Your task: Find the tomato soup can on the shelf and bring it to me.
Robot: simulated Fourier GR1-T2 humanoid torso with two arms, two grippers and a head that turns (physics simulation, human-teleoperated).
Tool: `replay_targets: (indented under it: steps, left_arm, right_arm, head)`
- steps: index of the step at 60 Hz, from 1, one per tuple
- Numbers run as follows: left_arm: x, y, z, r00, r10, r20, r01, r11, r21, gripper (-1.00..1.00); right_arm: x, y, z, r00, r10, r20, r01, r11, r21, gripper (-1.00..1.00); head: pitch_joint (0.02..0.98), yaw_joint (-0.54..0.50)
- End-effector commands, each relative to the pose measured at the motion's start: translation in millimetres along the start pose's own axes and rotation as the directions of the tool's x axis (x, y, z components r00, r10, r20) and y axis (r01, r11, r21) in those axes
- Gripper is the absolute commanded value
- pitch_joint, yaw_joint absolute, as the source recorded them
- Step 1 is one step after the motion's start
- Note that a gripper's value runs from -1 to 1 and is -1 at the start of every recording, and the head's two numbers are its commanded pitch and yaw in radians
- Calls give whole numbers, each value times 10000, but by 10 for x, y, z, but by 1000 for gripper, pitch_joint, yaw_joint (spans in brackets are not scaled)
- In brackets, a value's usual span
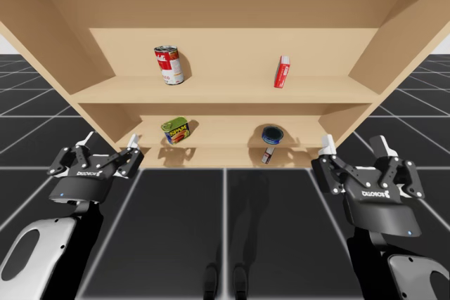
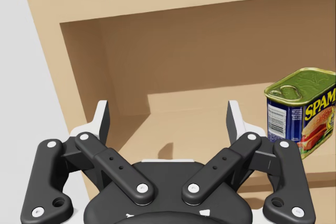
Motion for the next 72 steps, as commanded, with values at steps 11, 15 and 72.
replay_targets:
  steps: [11, 15, 72]
  left_arm:
    - [2, 0, 3, 10000, -4, 9, 4, 10000, -7, -1000]
    - [2, -2, 2, 10000, -12, 4, 12, 10000, -16, -1000]
    - [1357, -273, 374, 9951, 973, -152, -963, 9298, -3554, -1000]
  right_arm:
    - [-15, 11, 4, 9985, -363, -416, 370, 9992, 176, -1000]
    - [-16, 9, 1, 9986, -323, -421, 331, 9993, 166, -1000]
    - [-36, -1, -4, 9965, -403, -733, 420, 9989, 224, -1000]
  head:
    - [117, 20]
    - [134, 56]
    - [239, 242]
